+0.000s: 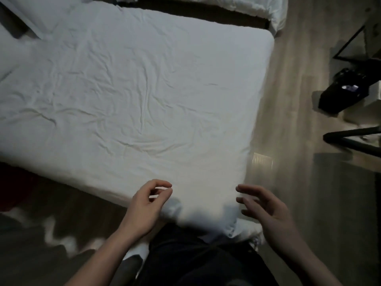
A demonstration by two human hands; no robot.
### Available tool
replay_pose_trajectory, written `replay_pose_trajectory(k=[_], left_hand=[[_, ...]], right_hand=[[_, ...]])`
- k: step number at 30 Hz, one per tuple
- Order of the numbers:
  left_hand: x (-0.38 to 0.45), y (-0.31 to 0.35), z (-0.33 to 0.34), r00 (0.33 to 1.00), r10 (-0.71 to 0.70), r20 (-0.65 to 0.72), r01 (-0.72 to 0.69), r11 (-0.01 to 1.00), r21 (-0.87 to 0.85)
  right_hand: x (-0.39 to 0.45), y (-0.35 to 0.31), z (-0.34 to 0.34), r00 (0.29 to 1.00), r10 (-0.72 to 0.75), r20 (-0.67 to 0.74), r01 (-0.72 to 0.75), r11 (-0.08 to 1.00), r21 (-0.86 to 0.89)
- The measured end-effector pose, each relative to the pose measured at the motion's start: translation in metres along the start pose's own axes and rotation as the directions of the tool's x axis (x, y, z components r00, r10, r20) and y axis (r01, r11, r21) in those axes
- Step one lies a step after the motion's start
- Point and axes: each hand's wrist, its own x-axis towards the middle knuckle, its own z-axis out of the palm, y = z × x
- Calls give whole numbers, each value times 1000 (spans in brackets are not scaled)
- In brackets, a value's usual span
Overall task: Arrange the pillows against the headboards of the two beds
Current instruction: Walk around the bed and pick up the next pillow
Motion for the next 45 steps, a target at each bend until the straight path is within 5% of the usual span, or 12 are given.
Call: replay_pose_trajectory(k=[5,10,22,38,45], left_hand=[[-27,63,108,991,-4,-133,-9,995,-98],[-36,127,192,993,8,-121,-25,990,-136],[-23,173,269,965,-89,-247,56,989,-140],[268,376,339,997,54,-56,-62,989,-138],[368,448,361,999,23,-30,-26,995,-99]], right_hand=[[16,16,-124,990,19,140,-12,999,-50],[23,9,-231,977,23,211,-2,995,-101],[111,-42,-320,943,-16,332,70,986,-149],[350,-173,-434,992,-75,97,91,979,-181],[455,-219,-466,993,-62,96,75,987,-143]])
